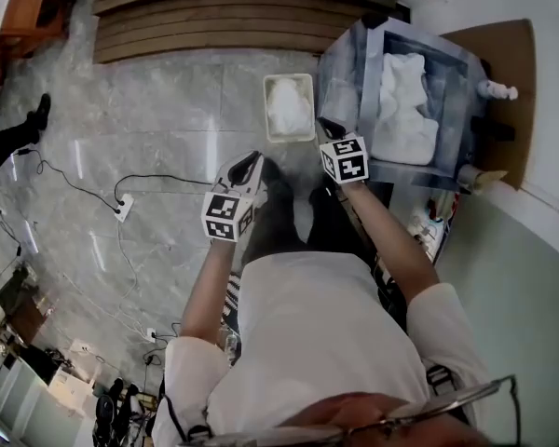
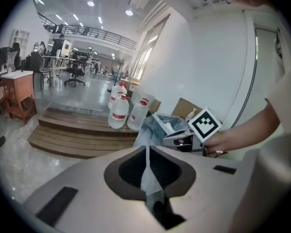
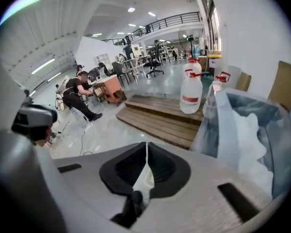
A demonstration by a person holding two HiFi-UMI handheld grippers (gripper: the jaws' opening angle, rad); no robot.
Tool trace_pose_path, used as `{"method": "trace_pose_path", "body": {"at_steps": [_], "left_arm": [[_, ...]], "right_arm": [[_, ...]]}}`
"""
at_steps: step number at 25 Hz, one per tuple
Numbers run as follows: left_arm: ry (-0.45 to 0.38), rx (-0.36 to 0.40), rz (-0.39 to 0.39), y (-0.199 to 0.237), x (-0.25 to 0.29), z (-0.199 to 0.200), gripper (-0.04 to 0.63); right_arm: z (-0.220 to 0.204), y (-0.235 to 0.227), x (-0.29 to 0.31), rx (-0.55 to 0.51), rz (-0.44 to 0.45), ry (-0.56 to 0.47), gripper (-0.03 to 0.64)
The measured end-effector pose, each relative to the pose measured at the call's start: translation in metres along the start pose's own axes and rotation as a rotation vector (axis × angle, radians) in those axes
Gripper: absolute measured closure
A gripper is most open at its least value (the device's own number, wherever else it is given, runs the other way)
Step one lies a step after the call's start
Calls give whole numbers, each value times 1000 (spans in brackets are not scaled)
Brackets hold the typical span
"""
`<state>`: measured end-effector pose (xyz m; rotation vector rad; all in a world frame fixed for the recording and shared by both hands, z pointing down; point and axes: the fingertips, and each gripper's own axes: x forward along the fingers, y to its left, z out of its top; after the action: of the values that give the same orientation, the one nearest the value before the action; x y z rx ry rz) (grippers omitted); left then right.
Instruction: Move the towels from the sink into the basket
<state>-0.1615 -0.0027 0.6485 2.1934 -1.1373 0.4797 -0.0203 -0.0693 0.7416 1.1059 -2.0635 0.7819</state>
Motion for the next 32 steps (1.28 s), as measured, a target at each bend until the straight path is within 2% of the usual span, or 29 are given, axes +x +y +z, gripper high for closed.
{"method": "trace_pose_path", "body": {"at_steps": [3, 7, 9, 16, 21, 25, 29, 32], "left_arm": [[-23, 24, -16, -28, -10, 32, 571], [-59, 39, -57, -69, -27, 76, 571], [-89, 43, -84, -92, -36, 97, 571], [-176, 91, -126, -154, -57, 152, 571], [-235, 134, -122, -186, -52, 180, 571], [-260, 111, -122, -205, -44, 190, 571], [-263, 142, -130, -219, -30, 192, 571], [-250, 136, -124, -222, -19, 190, 571]], "right_arm": [[23, -15, -67, 16, -26, -85, 617], [59, -35, -172, 63, -31, -257, 617], [73, -46, -223, 53, -40, -333, 617], [87, -100, -350, 40, -156, -474, 617], [85, -136, -402, 92, -231, -546, 617], [82, -155, -423, 120, -267, -580, 617], [81, -162, -427, 78, -283, -585, 617], [81, -167, -425, 36, -283, -563, 617]]}}
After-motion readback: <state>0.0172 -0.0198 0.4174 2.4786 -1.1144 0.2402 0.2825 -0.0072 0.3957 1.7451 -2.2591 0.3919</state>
